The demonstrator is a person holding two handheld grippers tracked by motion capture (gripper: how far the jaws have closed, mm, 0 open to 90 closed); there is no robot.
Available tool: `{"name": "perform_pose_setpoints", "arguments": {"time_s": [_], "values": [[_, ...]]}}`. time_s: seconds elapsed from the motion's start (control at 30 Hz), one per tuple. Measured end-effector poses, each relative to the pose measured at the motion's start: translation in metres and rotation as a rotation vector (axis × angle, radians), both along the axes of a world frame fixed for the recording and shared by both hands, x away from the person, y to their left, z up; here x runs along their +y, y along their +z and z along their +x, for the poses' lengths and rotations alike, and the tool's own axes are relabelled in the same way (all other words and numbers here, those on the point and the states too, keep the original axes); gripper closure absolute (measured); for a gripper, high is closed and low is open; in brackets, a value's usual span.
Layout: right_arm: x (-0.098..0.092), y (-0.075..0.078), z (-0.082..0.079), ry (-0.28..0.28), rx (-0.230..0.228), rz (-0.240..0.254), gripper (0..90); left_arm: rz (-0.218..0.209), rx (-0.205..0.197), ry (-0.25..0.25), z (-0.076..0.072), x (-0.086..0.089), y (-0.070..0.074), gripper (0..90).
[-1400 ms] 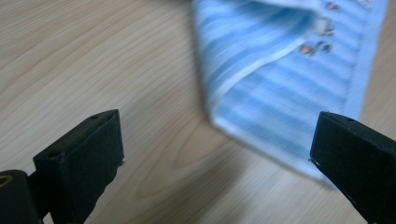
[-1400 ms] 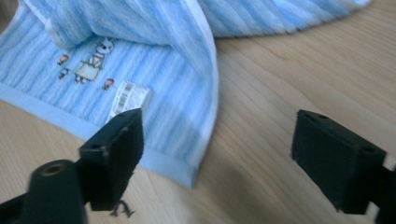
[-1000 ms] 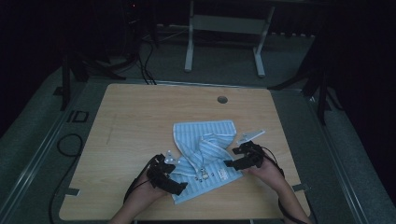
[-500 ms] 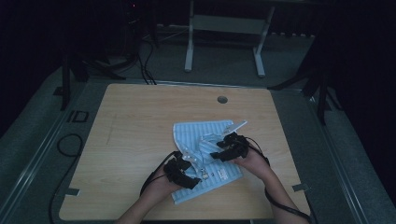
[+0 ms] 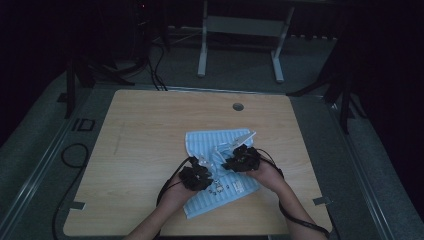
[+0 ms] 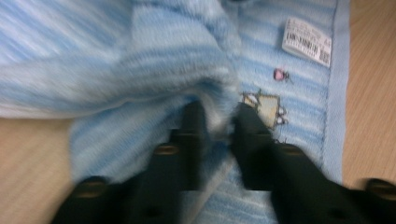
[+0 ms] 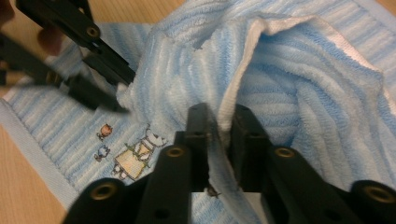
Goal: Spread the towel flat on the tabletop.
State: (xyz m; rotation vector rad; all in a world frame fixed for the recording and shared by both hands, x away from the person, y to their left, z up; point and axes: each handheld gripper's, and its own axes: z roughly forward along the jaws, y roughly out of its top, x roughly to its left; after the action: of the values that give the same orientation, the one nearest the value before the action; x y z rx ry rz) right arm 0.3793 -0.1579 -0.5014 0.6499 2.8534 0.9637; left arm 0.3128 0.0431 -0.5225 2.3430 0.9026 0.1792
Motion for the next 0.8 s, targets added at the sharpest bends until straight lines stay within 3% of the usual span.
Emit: {"name": "perform_pose_setpoints", "arguments": {"time_s": [0.17, 0.47, 0.7, 0.8], "values": [[-0.008, 0.004, -0.004, -0.013, -0.012, 0.016, 84.0, 0.008, -0.026, -0.01, -0.002, 0.006, 0.013, 86.9], [-0.034, 0.01, -0.013, -0.05, -0.021, 0.053, 84.3, -0.011, -0.049, 0.028, 0.002, 0.032, 0.032, 87.1], [-0.064, 0.016, -0.015, -0.11, -0.025, 0.106, 84.3, -0.027, -0.07, 0.088, 0.01, 0.052, 0.043, 87.0], [-0.072, 0.017, -0.015, -0.134, -0.027, 0.117, 84.2, -0.031, -0.062, 0.109, 0.018, 0.059, 0.043, 87.0]]}}
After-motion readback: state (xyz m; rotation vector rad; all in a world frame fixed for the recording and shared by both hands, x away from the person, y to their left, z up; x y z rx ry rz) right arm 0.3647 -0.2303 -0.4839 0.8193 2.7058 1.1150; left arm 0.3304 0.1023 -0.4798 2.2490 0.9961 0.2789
